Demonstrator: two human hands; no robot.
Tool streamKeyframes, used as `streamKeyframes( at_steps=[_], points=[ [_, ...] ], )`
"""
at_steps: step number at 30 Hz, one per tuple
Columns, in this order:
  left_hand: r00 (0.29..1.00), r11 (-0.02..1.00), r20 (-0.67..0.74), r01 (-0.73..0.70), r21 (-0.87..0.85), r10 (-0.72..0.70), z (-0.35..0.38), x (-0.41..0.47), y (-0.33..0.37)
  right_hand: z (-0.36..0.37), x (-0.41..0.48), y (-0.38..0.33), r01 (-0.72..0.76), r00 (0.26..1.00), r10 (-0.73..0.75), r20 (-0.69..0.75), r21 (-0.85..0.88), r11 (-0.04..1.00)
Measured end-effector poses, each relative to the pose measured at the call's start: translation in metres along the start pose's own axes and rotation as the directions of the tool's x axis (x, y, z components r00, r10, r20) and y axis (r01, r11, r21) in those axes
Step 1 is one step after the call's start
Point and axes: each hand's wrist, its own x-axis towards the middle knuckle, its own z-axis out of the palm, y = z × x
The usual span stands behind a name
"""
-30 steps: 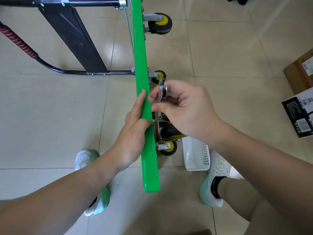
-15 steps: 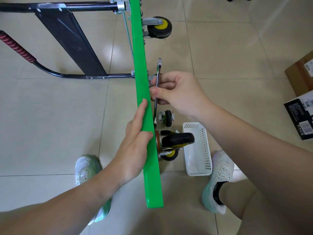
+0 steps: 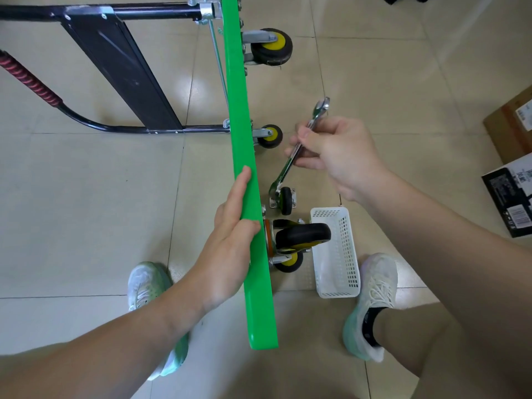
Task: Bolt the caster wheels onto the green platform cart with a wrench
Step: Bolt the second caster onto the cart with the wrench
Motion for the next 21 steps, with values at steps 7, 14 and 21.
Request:
streamKeyframes(
  at_steps=[7,14,21],
  points=[
    [0.999,1.000,-0.036,-0.006,0.002,0.006,0.003,-0.002,0.000,-0.012,-0.067,0.000,0.441,0.890,-0.419,0.177,-0.104,0.892],
    [0.996,0.999,-0.082,-0.031,0.008,0.032,0.005,0.000,0.002,-0.014,-0.099,0.039,0.750,0.660,-0.689,0.299,-0.206,0.629],
    [0.995,0.996,-0.076,-0.068,0.049,0.072,0.002,0.002,-0.004,-0.013,-0.099,0.059,0.877,0.479,-0.736,0.478,-0.284,0.387]
  ],
)
